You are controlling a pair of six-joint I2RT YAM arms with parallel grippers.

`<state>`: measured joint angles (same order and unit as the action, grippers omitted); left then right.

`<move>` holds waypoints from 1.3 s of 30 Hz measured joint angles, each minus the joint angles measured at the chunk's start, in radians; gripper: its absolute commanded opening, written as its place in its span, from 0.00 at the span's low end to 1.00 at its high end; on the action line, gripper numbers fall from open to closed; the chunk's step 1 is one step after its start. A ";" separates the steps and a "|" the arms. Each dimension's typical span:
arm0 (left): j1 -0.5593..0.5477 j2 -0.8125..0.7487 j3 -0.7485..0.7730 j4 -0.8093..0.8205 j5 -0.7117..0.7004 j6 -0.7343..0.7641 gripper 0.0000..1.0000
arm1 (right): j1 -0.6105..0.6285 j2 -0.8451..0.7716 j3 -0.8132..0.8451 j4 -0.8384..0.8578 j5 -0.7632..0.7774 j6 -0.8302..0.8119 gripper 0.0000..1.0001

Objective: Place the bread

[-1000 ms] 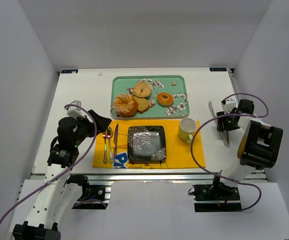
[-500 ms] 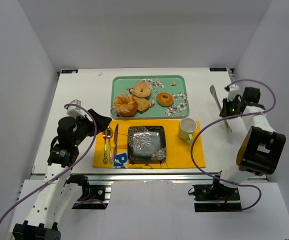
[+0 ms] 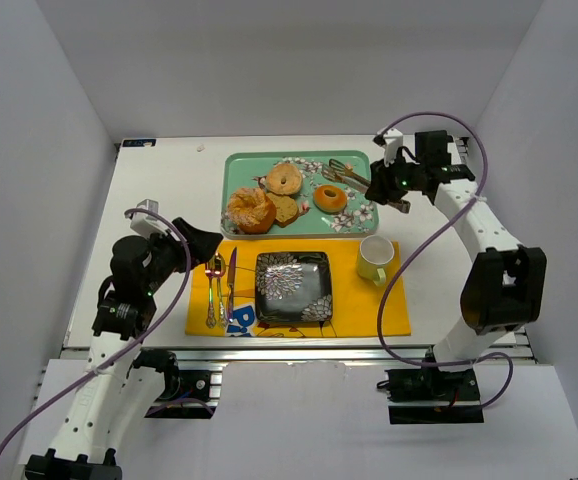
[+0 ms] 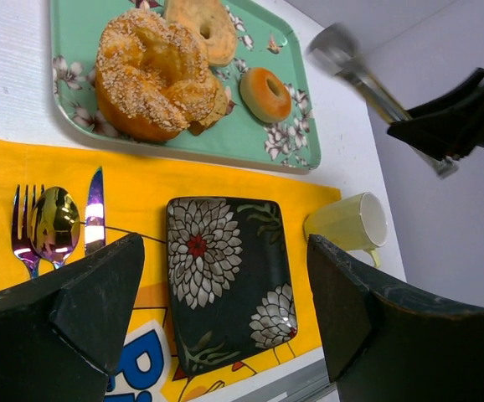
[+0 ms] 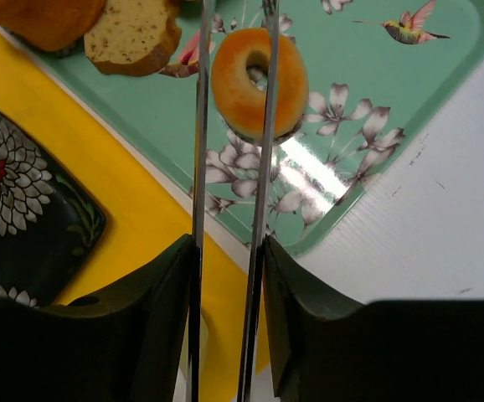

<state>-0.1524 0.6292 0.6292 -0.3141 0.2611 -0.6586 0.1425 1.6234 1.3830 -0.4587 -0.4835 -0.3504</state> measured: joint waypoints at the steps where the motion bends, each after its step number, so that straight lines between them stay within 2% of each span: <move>1: 0.000 -0.008 0.000 -0.001 0.000 -0.004 0.88 | 0.005 0.023 0.023 -0.011 0.000 0.000 0.43; 9: 0.000 -0.049 0.000 -0.023 -0.010 -0.024 0.88 | 0.019 0.114 0.124 -0.045 0.013 -0.014 0.47; 16: 0.000 -0.048 0.000 -0.032 -0.011 -0.030 0.88 | 0.105 0.136 0.166 -0.116 0.065 -0.101 0.47; 29: 0.000 -0.048 0.000 -0.034 -0.011 -0.031 0.88 | 0.151 0.166 0.166 -0.195 0.223 -0.198 0.48; 39: 0.000 -0.049 0.000 -0.034 -0.011 -0.032 0.88 | 0.161 0.174 0.166 -0.227 0.273 -0.211 0.49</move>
<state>-0.1524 0.5804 0.6292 -0.3481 0.2497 -0.6903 0.3035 1.7977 1.5486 -0.6857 -0.2108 -0.5613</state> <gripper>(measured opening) 0.875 0.486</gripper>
